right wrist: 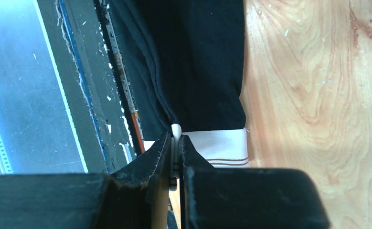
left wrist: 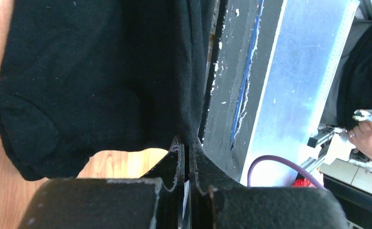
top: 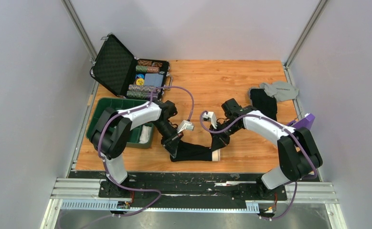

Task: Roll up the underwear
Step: Fold the underwear at the center of the board.

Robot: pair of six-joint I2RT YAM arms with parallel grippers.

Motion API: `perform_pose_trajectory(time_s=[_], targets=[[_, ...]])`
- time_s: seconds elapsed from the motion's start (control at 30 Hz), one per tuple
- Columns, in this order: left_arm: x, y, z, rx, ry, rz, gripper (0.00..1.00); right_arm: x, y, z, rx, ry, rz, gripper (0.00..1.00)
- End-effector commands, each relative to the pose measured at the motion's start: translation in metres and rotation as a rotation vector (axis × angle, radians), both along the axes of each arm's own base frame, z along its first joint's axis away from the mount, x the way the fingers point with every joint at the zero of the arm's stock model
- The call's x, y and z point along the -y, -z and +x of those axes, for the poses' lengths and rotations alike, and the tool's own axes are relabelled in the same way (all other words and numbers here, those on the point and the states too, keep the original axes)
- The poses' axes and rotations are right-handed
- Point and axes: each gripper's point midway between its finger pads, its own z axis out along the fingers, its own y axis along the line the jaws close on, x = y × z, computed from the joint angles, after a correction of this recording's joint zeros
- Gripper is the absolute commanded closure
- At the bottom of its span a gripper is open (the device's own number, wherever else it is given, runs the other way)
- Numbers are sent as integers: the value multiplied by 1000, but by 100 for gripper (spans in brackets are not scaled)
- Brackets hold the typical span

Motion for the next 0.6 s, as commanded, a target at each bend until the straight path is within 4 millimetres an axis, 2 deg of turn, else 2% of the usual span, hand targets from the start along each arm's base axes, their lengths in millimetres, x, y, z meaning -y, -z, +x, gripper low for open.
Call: perform_pose_trajectory(time_s=[0.0, 0.3, 0.57], targets=[[10, -8, 14, 62, -44, -47, 100, -8, -10, 3, 24, 9, 38, 100], [7, -15, 42, 27, -34, 18, 100, -8, 3, 2, -115, 78, -10, 100], [0, 0, 63, -46, -8, 63, 100, 2, 8, 32, -155, 176, -4, 100]])
